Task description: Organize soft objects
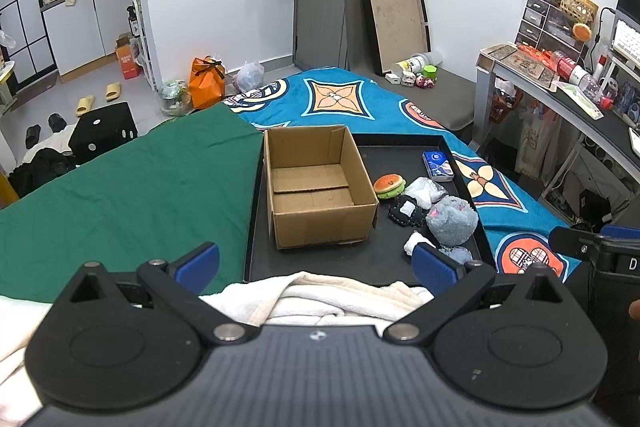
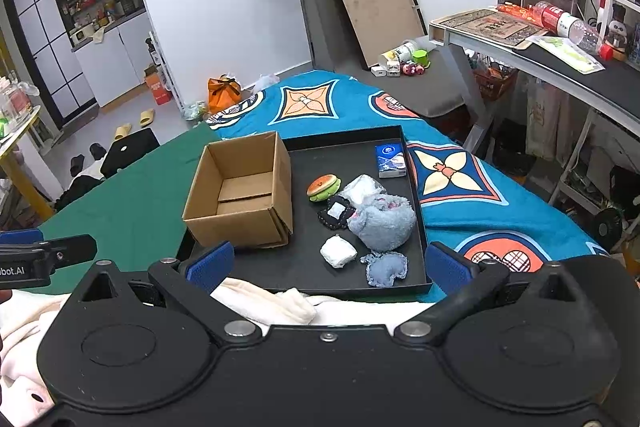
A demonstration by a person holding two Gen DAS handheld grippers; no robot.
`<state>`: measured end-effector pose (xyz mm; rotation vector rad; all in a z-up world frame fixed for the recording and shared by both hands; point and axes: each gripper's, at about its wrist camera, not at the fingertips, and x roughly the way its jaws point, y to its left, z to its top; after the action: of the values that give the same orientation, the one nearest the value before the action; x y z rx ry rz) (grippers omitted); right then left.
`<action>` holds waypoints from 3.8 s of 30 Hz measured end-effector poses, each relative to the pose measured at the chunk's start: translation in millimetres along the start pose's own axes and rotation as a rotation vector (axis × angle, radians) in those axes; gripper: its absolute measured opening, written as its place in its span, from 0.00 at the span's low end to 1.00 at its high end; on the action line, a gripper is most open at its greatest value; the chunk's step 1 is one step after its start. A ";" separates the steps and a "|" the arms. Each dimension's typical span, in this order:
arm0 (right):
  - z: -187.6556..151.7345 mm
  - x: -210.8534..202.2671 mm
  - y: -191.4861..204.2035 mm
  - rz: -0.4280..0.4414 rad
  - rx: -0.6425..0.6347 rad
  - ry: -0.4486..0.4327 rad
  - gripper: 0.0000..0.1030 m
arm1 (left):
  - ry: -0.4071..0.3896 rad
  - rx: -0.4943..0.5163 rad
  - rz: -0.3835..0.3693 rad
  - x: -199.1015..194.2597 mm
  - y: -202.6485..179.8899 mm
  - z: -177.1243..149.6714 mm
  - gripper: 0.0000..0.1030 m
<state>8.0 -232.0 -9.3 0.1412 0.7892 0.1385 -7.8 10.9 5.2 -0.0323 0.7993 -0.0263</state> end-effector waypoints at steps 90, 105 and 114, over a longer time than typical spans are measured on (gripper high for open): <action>27.7 289.9 -101.4 -0.013 0.201 0.456 0.99 | 0.359 -0.169 0.210 285.6 44.2 36.5 0.09; 23.9 305.7 -102.3 -0.015 0.272 0.486 1.00 | 0.360 -0.135 0.175 268.6 47.7 19.7 0.07; 14.8 313.1 -94.3 -0.056 0.254 0.489 0.94 | 0.384 -0.133 0.154 262.7 52.0 14.6 0.07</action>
<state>243.3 -270.4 -233.6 0.3324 1.2976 0.0169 186.3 53.6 -174.7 -0.0932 1.1847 0.1715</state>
